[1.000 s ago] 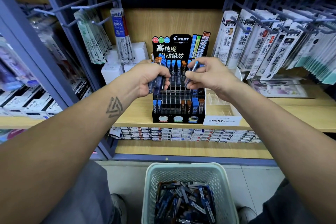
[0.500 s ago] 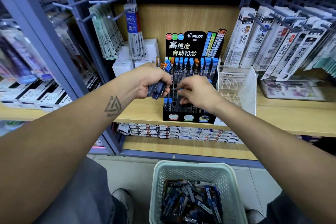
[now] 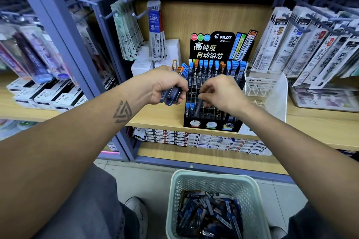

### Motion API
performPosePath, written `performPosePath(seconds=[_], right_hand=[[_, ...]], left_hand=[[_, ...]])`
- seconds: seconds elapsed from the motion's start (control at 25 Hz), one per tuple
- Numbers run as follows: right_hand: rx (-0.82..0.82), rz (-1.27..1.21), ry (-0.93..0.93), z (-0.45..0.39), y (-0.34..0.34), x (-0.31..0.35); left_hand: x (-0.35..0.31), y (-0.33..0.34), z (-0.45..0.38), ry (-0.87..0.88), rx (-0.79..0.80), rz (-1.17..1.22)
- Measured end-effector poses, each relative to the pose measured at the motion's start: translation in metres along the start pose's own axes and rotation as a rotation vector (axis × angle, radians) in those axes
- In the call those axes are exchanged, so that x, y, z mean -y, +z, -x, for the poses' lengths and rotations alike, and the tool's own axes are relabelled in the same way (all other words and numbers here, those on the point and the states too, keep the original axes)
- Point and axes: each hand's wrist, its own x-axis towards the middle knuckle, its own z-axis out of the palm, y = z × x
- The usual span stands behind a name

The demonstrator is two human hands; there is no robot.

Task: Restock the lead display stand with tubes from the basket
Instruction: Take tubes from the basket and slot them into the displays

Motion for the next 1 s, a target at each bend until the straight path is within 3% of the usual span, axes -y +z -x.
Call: performPosePath(seconds=[0.16,0.52,0.8,0.92,1.0], right_hand=[[0.013,0.221,-0.035,-0.002,-0.005,0.001],[0.046,0.423,-0.137,-0.002,0.007,0.008],[0.122,0.388,-0.152,-0.002,0.020,0.000],[0.066,0.414,-0.136,-0.001,0.014,0.000],[-0.011,0.258,-0.081,0.000,0.006,0.002]], left_hand=[[-0.004,0.006,0.005,0.014,-0.016,0.038],[-0.005,0.010,0.005,0.001,-0.007,0.053],[-0.004,0.011,0.002,0.019,-0.016,0.052],[0.000,0.009,-0.002,0.000,0.002,0.053],[0.002,0.010,-0.004,-0.017,0.044,0.053]])
